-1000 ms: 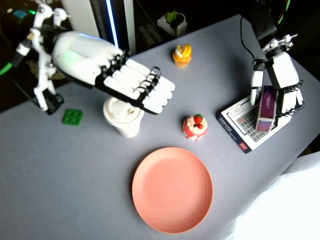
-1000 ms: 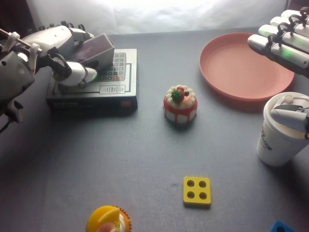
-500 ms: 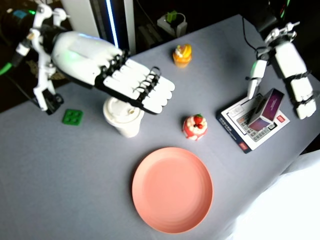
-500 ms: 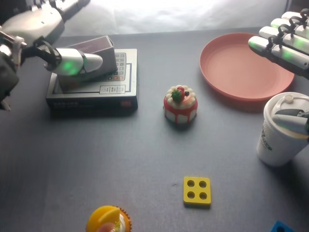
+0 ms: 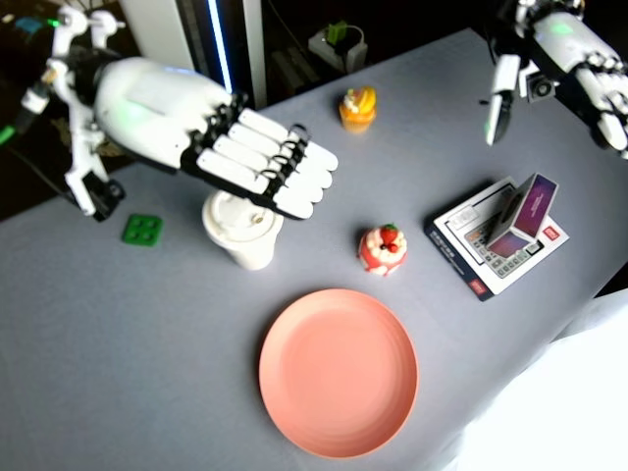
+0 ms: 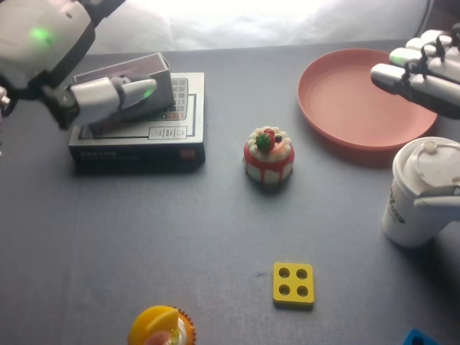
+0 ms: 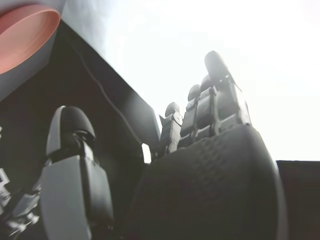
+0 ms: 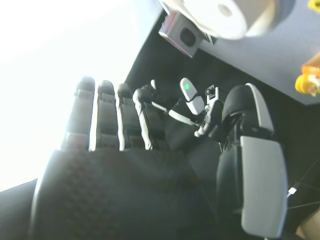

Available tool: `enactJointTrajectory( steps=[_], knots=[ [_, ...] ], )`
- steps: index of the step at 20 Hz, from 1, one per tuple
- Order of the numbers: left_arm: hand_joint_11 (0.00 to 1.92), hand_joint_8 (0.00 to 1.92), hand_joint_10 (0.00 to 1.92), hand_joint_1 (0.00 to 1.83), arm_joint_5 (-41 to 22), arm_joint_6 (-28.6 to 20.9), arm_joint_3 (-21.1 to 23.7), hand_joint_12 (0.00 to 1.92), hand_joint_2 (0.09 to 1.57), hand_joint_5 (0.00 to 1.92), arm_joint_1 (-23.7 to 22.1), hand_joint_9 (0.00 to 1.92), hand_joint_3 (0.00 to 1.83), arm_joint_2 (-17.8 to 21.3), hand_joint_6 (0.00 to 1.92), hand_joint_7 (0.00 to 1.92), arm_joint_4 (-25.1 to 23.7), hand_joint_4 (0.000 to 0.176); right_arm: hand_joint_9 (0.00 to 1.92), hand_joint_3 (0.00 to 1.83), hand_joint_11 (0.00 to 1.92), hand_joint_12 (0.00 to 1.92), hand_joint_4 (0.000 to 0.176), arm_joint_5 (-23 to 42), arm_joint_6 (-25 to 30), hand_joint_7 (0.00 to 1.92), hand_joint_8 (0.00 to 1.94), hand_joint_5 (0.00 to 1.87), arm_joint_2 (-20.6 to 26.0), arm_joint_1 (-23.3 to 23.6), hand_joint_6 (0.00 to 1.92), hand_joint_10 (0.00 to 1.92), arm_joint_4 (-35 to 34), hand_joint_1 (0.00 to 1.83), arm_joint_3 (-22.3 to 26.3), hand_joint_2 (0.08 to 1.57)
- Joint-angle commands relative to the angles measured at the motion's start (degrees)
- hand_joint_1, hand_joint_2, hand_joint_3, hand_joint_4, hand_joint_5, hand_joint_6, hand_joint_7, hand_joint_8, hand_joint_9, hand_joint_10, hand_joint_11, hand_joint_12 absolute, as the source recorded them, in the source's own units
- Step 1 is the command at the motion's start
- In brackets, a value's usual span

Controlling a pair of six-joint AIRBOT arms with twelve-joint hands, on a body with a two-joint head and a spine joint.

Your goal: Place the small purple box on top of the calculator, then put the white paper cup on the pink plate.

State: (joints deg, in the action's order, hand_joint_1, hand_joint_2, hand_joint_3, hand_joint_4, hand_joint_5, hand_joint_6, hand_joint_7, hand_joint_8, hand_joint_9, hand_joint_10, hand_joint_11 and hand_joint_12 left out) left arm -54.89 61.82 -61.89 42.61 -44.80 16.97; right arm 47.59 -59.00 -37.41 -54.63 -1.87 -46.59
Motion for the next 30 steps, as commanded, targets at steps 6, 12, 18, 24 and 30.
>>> enactJointTrajectory(
  steps=[6,12,18,24,30],
  knots=[
    [0.0,0.0,0.0,0.66,-13.48,-0.09,2.54,0.0,1.23,0.01,1.97,0.0,0.01,2.14,0.01,0.0,-2.25,0.176,0.0,0.01,0.0,0.07,0.054,3.38,1.35,0.0,0.0,0.0,-0.5,-1.0,0.0,0.0,-0.45,0.5,-0.92,0.95],
    [0.0,0.0,0.0,0.74,-16.18,-0.1,3.54,0.0,1.26,0.01,3.59,0.0,0.01,2.61,0.0,0.0,-2.34,0.176,0.0,0.01,0.0,0.0,0.035,-1.88,1.35,0.0,0.0,0.0,-4.37,-1.01,0.0,0.0,-2.61,0.63,-4.11,0.95],
    [0.0,0.0,0.0,0.75,-17.37,-0.2,4.03,0.0,1.27,0.01,4.3,0.0,0.01,2.75,0.0,0.0,-2.44,0.176,0.0,0.03,0.01,0.0,0.0,-4.66,1.34,0.0,0.0,0.0,-7.06,-1.25,0.0,0.0,-4.62,0.82,-6.49,1.01],
    [0.0,0.0,0.0,0.62,-17.22,-0.36,4.19,0.0,1.27,0.03,4.93,0.0,0.0,2.68,0.01,0.0,-2.67,0.176,0.66,0.0,0.8,1.92,0.0,-2.39,1.58,0.46,1.34,0.23,-7.13,-0.47,1.21,1.86,-4.76,1.11,-6.58,1.12],
    [0.0,0.0,0.0,0.63,-18.27,-0.95,5.09,0.0,1.29,0.02,7.7,0.0,0.01,2.49,0.01,0.0,-3.25,0.114,0.66,0.01,0.75,1.92,0.0,3.34,2.81,0.75,1.42,0.23,-6.11,3.13,1.48,1.92,-4.64,1.31,-7.41,1.22]
  ],
)
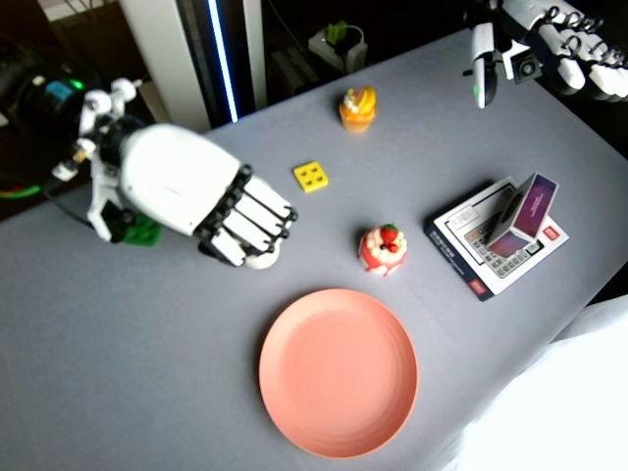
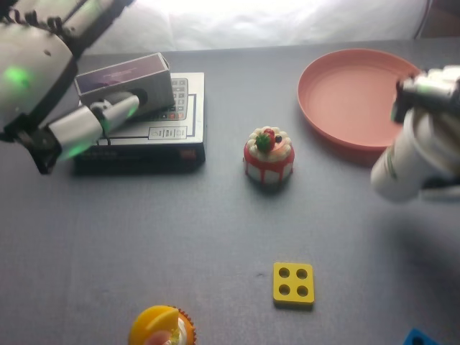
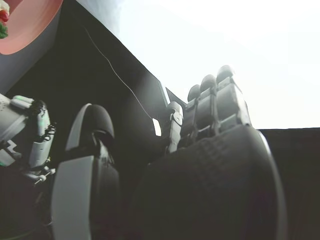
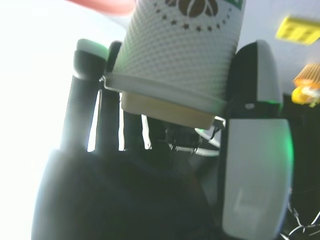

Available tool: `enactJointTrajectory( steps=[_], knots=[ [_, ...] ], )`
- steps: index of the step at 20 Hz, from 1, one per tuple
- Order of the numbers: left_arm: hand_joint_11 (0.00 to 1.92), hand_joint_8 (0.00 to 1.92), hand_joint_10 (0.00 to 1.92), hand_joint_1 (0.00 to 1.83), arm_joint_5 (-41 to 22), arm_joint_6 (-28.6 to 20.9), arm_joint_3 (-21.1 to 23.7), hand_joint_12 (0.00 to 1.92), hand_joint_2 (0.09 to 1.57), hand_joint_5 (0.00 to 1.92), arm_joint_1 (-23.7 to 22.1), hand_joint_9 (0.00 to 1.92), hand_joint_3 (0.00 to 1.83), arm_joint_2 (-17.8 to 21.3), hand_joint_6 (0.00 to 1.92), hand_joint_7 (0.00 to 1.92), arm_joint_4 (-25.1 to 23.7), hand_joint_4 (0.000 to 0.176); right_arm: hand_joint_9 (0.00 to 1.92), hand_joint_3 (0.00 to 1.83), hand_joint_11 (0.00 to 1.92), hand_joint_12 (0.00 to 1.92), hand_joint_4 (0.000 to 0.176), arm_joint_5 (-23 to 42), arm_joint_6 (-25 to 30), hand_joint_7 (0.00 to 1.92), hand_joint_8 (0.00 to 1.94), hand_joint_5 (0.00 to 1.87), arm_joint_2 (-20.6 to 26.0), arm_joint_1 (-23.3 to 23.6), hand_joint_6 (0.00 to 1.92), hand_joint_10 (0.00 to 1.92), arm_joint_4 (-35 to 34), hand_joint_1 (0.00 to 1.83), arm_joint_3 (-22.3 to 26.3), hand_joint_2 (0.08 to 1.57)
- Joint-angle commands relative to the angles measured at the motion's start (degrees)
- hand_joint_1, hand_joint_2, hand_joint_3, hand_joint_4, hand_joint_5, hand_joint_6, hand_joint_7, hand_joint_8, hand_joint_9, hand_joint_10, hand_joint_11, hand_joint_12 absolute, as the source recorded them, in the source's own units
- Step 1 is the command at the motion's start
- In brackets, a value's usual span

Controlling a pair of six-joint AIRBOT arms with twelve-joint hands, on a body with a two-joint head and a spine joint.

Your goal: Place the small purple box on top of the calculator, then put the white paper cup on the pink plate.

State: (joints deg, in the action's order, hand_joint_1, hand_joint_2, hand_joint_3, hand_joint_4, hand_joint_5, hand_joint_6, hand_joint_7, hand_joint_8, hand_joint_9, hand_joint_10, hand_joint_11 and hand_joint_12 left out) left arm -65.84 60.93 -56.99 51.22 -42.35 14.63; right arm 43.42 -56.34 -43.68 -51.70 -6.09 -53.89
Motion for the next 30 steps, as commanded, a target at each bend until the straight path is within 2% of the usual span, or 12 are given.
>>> enactJointTrajectory(
  steps=[1,7,13,14,16,17,18,20,22,27,28,30],
  knots=[
    [0.0,0.0,0.0,0.65,-7.31,-0.08,0.41,0.0,1.3,0.02,-0.45,0.0,0.01,-0.07,0.01,0.0,-1.31,0.091,0.6,0.01,0.69,1.92,0.0,7.52,0.14,0.7,1.47,0.21,0.06,1.45,1.5,1.92,-0.42,1.3,-0.61,1.24],
    [0.0,0.0,0.0,0.66,-5.84,-0.82,0.58,0.0,1.31,0.02,0.2,0.0,0.01,-1.07,0.0,0.0,-3.55,0.01,0.44,0.0,0.43,1.92,0.0,2.44,-0.23,0.65,1.53,0.21,-4.53,10.59,1.41,1.76,-0.71,1.3,-6.9,1.27],
    [0.0,0.0,0.0,0.83,-5.29,-1.68,0.56,0.0,1.28,0.04,1.05,0.0,0.0,-1.86,0.0,0.0,-4.36,0.002,0.44,0.0,0.16,1.92,0.0,-13.79,-11.47,0.71,1.44,0.23,-12.96,21.79,1.25,1.55,-6.98,1.31,-16.45,1.24],
    [0.0,0.0,0.0,0.82,-5.26,-1.71,0.53,0.0,1.28,0.04,1.1,0.0,0.0,-2.0,0.0,0.0,-4.38,0.0,0.35,0.0,0.24,1.92,0.0,-16.71,-11.79,0.41,1.31,0.24,-14.69,22.96,1.3,1.51,-7.53,1.29,-18.78,1.18],
    [0.0,0.0,0.0,0.82,-5.27,-1.8,0.45,0.0,1.28,0.05,1.16,0.0,0.0,-2.19,0.01,0.0,-4.42,0.0,0.46,0.0,0.4,1.92,0.0,-20.19,-11.83,0.36,1.27,0.17,-17.47,23.89,1.2,1.61,-9.96,1.28,-22.87,1.16],
    [0.0,0.0,0.0,0.82,-5.29,-1.85,0.39,0.0,1.28,0.04,1.18,0.0,0.0,-2.27,0.0,0.0,-4.45,0.0,0.52,0.01,0.51,1.92,0.0,-21.47,-11.85,0.58,1.49,0.03,-18.66,24.1,0.54,1.73,-11.04,1.28,-24.58,1.25],
    [0.0,0.0,0.0,0.8,-5.29,-1.86,0.35,0.0,1.28,0.04,1.18,0.0,0.0,-2.34,0.0,0.0,-4.46,0.0,0.44,0.0,0.41,1.92,0.0,-22.05,-11.98,0.35,1.3,0.05,-19.09,24.16,0.29,1.67,-11.66,1.25,-25.35,1.2],
    [0.0,0.0,0.0,0.78,-5.36,-2.04,0.15,0.0,1.28,0.04,1.18,0.0,0.0,-2.57,0.0,0.0,-4.46,0.0,0.39,0.0,0.33,1.92,0.0,-23.71,-19.06,0.32,1.06,0.3,-20.59,24.46,0.85,1.52,-18.63,1.21,-27.16,1.18],
    [0.0,0.0,0.0,0.8,-5.57,-2.25,0.03,0.0,1.29,0.04,1.18,0.0,0.0,-2.76,0.0,0.0,-4.46,0.0,0.31,0.0,0.3,1.92,0.0,-24.12,-26.47,0.24,0.99,0.21,-21.53,24.49,0.92,1.54,-25.55,1.17,-27.88,1.17],
    [0.0,0.0,0.0,0.85,-7.17,-3.21,-0.38,0.0,1.3,0.04,2.01,0.0,0.0,-3.2,0.0,0.0,-3.78,0.0,0.02,0.0,0.0,1.58,0.0,-26.05,-30.35,0.13,0.16,0.05,-24.87,24.45,0.26,0.79,-32.38,1.07,-32.36,1.1],
    [0.0,0.0,0.0,0.88,-7.33,-3.25,-0.38,0.0,1.3,0.04,2.03,0.0,0.0,-3.22,0.0,0.0,-3.77,0.0,0.0,0.0,0.0,1.54,0.05,-26.26,-30.36,0.0,0.01,0.0,-24.98,24.44,0.01,0.29,-32.66,0.96,-32.61,1.08],
    [0.0,0.0,0.0,0.89,-7.47,-3.28,-0.4,0.0,1.3,0.04,2.05,0.0,0.0,-3.3,0.0,0.0,-3.71,0.0,0.0,0.0,0.0,1.53,0.071,-26.51,-30.36,0.0,0.0,0.0,-25.04,23.97,0.0,0.17,-33.04,0.91,-32.87,1.04]
  ],
)
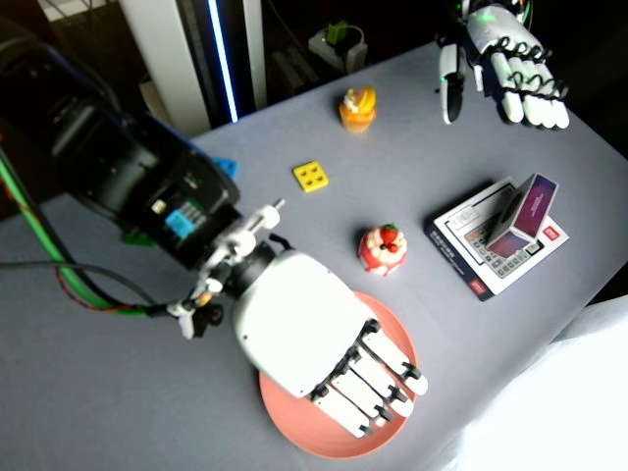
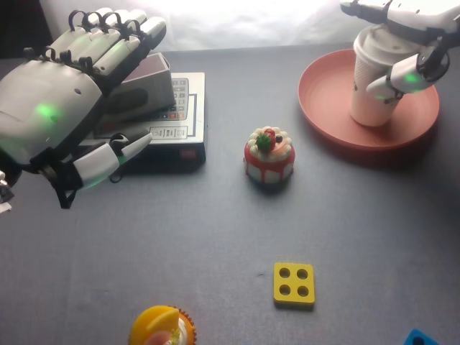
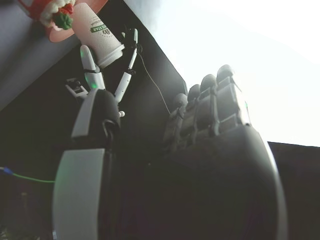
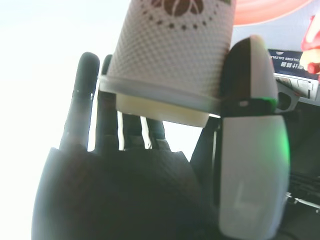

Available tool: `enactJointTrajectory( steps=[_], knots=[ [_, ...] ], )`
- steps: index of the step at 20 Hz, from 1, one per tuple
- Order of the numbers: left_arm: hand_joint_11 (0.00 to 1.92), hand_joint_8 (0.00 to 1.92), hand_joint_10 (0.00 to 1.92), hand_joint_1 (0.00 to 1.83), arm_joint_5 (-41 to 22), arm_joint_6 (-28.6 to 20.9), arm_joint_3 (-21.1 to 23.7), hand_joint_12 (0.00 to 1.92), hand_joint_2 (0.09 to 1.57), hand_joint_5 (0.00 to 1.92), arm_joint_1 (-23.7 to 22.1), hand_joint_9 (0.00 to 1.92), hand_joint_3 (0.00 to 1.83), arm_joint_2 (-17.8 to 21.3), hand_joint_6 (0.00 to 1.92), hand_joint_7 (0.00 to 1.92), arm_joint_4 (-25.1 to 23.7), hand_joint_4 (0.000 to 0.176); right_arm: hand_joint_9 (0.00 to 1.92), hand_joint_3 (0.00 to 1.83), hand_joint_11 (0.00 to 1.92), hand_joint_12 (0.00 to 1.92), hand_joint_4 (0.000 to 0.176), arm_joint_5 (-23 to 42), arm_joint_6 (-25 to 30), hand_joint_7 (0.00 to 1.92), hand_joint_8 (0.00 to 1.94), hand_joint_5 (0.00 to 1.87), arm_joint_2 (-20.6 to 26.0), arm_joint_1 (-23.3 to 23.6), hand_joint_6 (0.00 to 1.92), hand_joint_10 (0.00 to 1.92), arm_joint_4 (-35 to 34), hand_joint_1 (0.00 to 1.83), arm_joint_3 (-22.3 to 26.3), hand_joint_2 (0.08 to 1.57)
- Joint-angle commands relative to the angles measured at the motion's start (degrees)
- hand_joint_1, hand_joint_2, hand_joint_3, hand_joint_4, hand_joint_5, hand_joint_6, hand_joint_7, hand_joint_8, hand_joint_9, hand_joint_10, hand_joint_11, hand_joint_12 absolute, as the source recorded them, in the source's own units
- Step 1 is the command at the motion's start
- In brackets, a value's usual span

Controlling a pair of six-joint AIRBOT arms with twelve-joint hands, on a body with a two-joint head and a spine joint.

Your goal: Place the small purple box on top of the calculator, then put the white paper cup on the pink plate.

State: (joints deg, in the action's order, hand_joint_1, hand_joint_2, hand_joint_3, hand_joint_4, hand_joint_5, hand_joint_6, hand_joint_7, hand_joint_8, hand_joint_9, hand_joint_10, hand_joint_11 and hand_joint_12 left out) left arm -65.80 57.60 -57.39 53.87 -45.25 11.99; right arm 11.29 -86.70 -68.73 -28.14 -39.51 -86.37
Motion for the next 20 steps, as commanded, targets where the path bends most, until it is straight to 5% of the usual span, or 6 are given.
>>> enactJointTrajectory(
  steps=[1,7,10,14,17,20],
  knots=[
    [0.0,0.0,0.0,0.89,-7.62,0.04,-0.01,0.0,1.3,0.03,-0.58,0.0,0.0,-0.44,0.0,0.0,-0.99,0.0,0.0,0.0,0.0,1.46,0.077,5.61,0.0,0.0,0.0,0.0,0.01,0.2,0.0,0.01,0.12,0.84,-0.42,1.01],
    [0.0,0.0,0.0,0.89,-8.51,-0.14,0.07,0.0,1.28,0.03,-0.01,0.0,0.0,-0.45,0.0,0.0,-0.58,0.0,0.0,0.0,0.0,1.04,0.092,5.61,-0.92,0.0,0.0,0.0,0.07,0.18,0.0,0.0,0.06,0.69,0.18,0.93],
    [0.0,0.0,0.0,0.89,-8.57,-0.15,0.1,0.0,1.26,0.05,0.06,0.0,0.0,-0.45,0.01,0.0,-0.55,0.0,0.0,0.0,0.0,0.03,0.093,5.68,-1.42,0.0,0.0,0.0,0.08,0.2,0.0,0.0,0.06,0.63,0.52,0.93],
    [0.0,0.0,0.0,0.86,-8.57,-0.15,0.1,0.0,1.26,0.03,0.06,0.0,0.0,-0.45,0.0,0.0,-0.55,0.0,0.0,0.0,0.0,0.0,0.155,5.68,-1.42,0.0,0.0,0.0,0.08,0.2,0.0,0.0,0.06,0.51,0.52,0.89],
    [0.0,0.0,0.0,0.86,-9.08,-0.25,0.26,0.0,1.27,0.03,0.46,0.0,0.0,-0.43,0.0,0.0,-0.11,0.0,0.0,0.01,0.0,0.0,0.101,7.88,-3.37,0.0,0.0,0.0,2.29,0.85,0.0,0.0,0.05,0.47,3.51,0.95],
    [0.0,0.0,0.0,0.83,-10.74,-0.53,0.9,0.0,1.27,0.02,2.84,0.0,0.0,-0.22,0.0,0.0,2.08,0.0,0.0,0.02,0.0,0.0,0.14,15.68,-3.15,0.0,0.0,0.0,10.09,1.13,0.0,0.0,6.37,0.48,14.15,0.97]
  ],
)
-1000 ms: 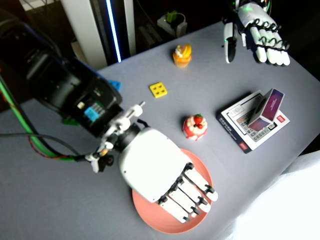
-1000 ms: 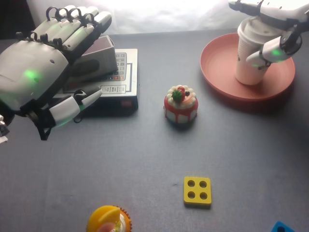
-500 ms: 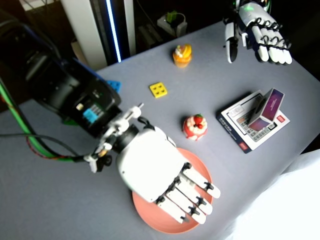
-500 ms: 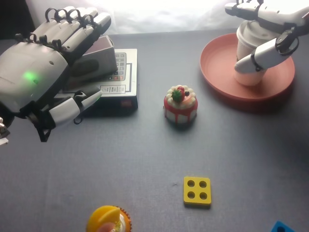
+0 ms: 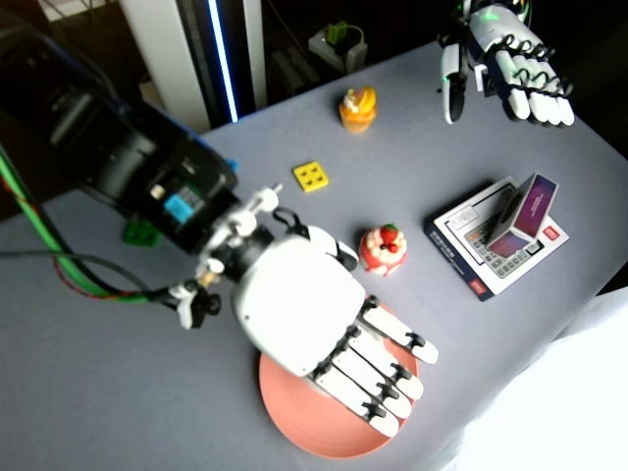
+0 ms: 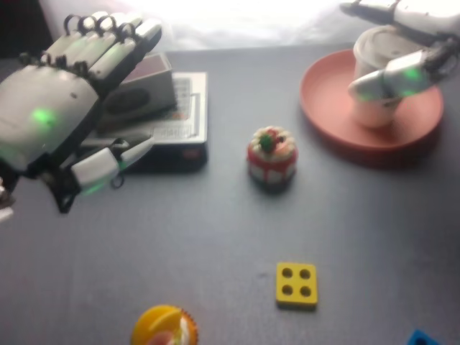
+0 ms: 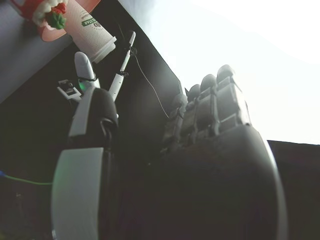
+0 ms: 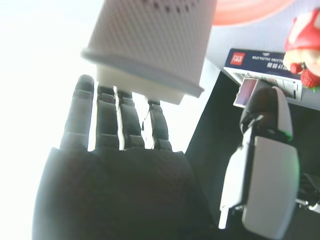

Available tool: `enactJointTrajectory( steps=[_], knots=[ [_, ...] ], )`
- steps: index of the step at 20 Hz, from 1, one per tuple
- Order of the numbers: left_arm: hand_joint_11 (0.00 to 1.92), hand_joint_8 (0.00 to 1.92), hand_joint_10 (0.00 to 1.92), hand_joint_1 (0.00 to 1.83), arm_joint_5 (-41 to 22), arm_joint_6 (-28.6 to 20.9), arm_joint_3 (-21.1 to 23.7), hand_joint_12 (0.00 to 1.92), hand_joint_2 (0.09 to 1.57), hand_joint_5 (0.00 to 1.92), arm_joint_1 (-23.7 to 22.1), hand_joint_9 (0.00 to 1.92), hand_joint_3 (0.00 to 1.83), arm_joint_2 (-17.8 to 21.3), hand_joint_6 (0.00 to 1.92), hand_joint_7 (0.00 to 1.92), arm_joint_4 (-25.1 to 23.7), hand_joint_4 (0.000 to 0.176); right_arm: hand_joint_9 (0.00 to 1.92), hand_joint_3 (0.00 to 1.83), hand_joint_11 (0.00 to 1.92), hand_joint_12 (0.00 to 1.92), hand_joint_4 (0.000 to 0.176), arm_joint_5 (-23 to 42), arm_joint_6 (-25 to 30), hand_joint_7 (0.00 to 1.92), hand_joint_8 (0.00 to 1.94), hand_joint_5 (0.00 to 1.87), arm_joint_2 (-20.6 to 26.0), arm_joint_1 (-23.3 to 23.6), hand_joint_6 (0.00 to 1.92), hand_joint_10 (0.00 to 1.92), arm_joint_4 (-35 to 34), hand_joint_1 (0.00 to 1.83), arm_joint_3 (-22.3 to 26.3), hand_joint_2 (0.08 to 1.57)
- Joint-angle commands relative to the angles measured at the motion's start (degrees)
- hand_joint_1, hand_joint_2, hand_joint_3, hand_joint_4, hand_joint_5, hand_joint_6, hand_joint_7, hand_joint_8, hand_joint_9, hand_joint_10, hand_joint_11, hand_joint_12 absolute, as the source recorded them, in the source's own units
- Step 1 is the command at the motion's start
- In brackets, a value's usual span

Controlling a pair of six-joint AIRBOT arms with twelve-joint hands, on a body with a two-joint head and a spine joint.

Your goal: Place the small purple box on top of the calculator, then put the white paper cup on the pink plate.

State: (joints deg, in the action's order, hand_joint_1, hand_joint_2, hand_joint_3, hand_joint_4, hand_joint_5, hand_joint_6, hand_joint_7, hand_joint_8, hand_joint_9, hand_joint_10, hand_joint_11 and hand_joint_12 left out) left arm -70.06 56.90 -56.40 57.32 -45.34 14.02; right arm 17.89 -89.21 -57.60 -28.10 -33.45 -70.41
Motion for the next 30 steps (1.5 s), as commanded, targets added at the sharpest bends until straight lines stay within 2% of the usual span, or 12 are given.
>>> enactJointTrajectory(
  steps=[1,2,5,7,9,14,16,19,22,25,29,30],
  knots=[
    [0.0,0.0,0.0,0.82,-6.75,0.14,-0.04,0.0,1.27,0.01,-0.28,0.0,0.0,-0.13,0.0,0.0,0.33,0.0,0.0,0.01,0.0,0.0,0.145,10.17,0.16,0.0,0.0,0.0,-0.14,1.09,0.0,0.0,1.96,0.47,-0.5,0.97],
    [0.0,0.0,0.0,0.81,-7.22,0.09,0.03,0.0,1.26,0.01,0.23,0.0,0.0,-0.12,0.0,0.0,0.69,0.0,0.0,0.03,0.0,0.0,0.1,12.05,1.47,0.0,0.0,0.0,1.27,1.09,0.0,0.0,4.16,0.48,1.48,1.0],
    [0.0,0.0,0.0,0.8,-8.67,0.01,0.46,0.0,1.27,0.01,1.71,0.0,0.0,0.14,0.0,0.0,1.67,0.0,0.0,0.03,0.0,0.0,0.081,19.46,7.59,0.0,0.0,0.0,7.16,0.89,0.0,0.0,12.6,0.45,8.22,1.02],
    [0.0,0.0,0.0,0.79,-9.92,-0.03,0.77,0.0,1.27,0.01,2.76,0.0,0.0,0.39,0.0,0.0,2.46,0.0,0.0,0.03,0.0,0.0,0.084,25.44,9.53,0.0,0.0,0.0,10.62,-0.76,0.0,0.0,16.72,0.47,12.87,1.03],
    [0.0,0.0,0.0,0.76,-10.34,-0.04,0.85,0.0,1.27,0.01,3.26,0.0,0.0,0.47,0.0,0.0,3.03,0.011,0.0,0.02,0.0,0.0,0.061,29.44,10.45,0.0,0.0,0.0,12.64,-2.48,0.0,0.0,18.65,0.48,15.44,1.03],
    [0.0,0.0,0.0,0.78,-11.5,-0.09,1.1,0.0,1.28,0.01,4.63,0.0,0.0,0.75,0.0,0.0,4.31,0.0,0.0,0.02,0.0,0.0,0.102,32.35,10.62,0.0,0.0,0.0,14.42,-3.28,0.0,0.0,20.95,0.49,17.84,1.04],
    [0.0,0.0,0.0,0.76,-11.99,-0.12,1.17,0.0,1.28,0.01,4.91,0.0,0.0,0.82,0.0,0.0,4.55,0.013,0.0,0.04,0.0,0.0,0.101,33.6,10.96,0.0,0.0,0.0,15.1,-3.87,0.0,0.0,21.2,0.56,18.47,1.09],
    [0.0,0.0,0.0,0.8,-13.42,-0.15,1.48,0.0,1.28,0.0,5.57,0.0,0.0,0.9,0.0,0.0,4.99,0.008,0.0,0.04,0.0,0.0,0.118,38.23,11.09,0.0,0.0,0.0,17.1,-5.96,0.0,0.0,21.88,0.6,20.78,1.12],
    [0.0,0.0,0.0,0.79,-14.74,-0.16,1.78,0.0,1.31,0.0,6.26,0.0,0.01,0.95,0.0,0.0,5.35,0.0,0.0,0.03,0.0,0.0,0.063,43.68,11.23,0.0,0.0,0.0,18.85,-9.08,0.0,0.0,22.18,0.69,23.21,1.13],
    [0.0,0.0,0.0,0.75,-16.69,-0.16,2.29,0.0,1.3,0.0,7.28,0.0,0.0,1.1,0.0,0.0,5.77,0.007,0.0,0.02,0.0,0.0,0.069,48.57,12.55,0.0,0.0,0.0,20.1,-11.99,0.0,0.0,22.83,0.67,24.95,1.14],
    [0.0,0.0,0.0,0.79,-20.66,-0.4,3.06,0.0,1.32,0.0,9.22,0.0,0.01,1.4,0.0,0.0,6.98,0.003,0.0,0.01,0.0,0.0,0.033,54.92,17.06,0.0,0.0,0.0,20.84,-16.55,0.0,0.0,23.65,0.57,25.89,1.14],
    [0.0,0.0,0.0,0.75,-22.17,-0.45,3.31,0.0,1.33,0.0,9.89,0.0,0.01,1.46,0.0,0.0,7.56,0.001,0.0,0.01,0.0,0.0,0.045,56.99,17.41,0.0,0.0,0.0,21.06,-18.11,0.0,0.0,23.65,0.57,26.29,1.13]
  ],
)
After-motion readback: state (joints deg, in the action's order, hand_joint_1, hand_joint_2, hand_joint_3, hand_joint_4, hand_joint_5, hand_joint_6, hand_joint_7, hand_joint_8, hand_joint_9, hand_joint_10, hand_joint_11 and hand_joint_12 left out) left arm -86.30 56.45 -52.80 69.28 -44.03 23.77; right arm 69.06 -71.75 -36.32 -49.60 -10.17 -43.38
